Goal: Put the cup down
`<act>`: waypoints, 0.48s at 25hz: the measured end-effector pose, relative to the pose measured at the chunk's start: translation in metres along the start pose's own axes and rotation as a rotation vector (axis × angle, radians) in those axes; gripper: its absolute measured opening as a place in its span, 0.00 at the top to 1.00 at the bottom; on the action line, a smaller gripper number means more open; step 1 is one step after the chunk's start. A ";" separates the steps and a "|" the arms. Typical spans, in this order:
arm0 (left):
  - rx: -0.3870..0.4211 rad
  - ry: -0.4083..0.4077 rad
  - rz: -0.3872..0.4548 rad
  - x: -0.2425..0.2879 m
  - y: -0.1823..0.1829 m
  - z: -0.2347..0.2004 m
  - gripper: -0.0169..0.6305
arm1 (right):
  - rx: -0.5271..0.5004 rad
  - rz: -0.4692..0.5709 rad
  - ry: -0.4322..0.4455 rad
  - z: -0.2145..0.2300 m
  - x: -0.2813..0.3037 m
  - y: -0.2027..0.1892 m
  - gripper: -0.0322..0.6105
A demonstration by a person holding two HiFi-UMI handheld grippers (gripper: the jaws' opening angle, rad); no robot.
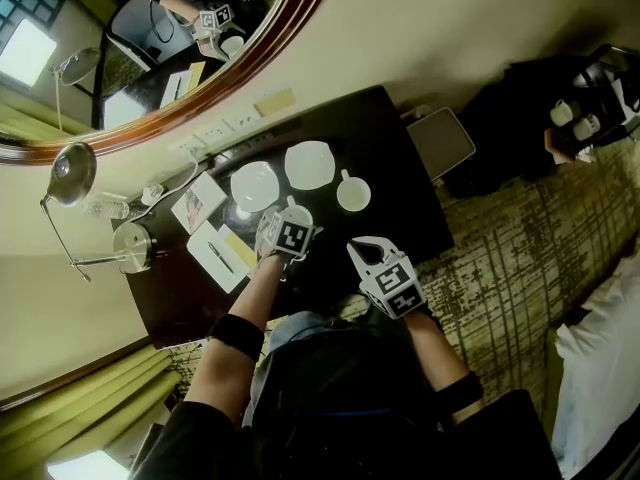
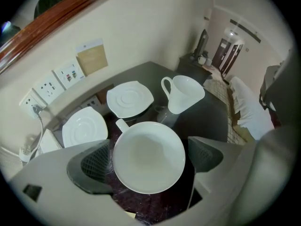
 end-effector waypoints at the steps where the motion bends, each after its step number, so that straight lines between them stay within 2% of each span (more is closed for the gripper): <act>1: -0.003 -0.005 0.002 0.002 -0.001 0.000 0.21 | -0.002 -0.004 0.004 -0.001 0.001 0.000 0.95; 2: -0.009 -0.003 0.005 0.001 -0.001 -0.002 0.31 | -0.003 -0.008 0.009 -0.001 0.003 0.001 0.95; 7: -0.042 0.002 0.038 -0.004 -0.002 -0.008 0.31 | -0.012 -0.046 0.042 -0.006 0.014 0.002 0.95; 12: -0.074 -0.026 0.065 -0.008 -0.002 -0.016 0.31 | -0.029 -0.081 0.084 -0.013 0.031 0.007 0.95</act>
Point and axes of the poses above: the fingertips, and each gripper's own axes: x forward along the fingers, z to its right, y out of its top, the point moved 7 cm from there along -x, backward along the fingers, and after that the axes turned 9 degrees about y, right-handed, at the moved point
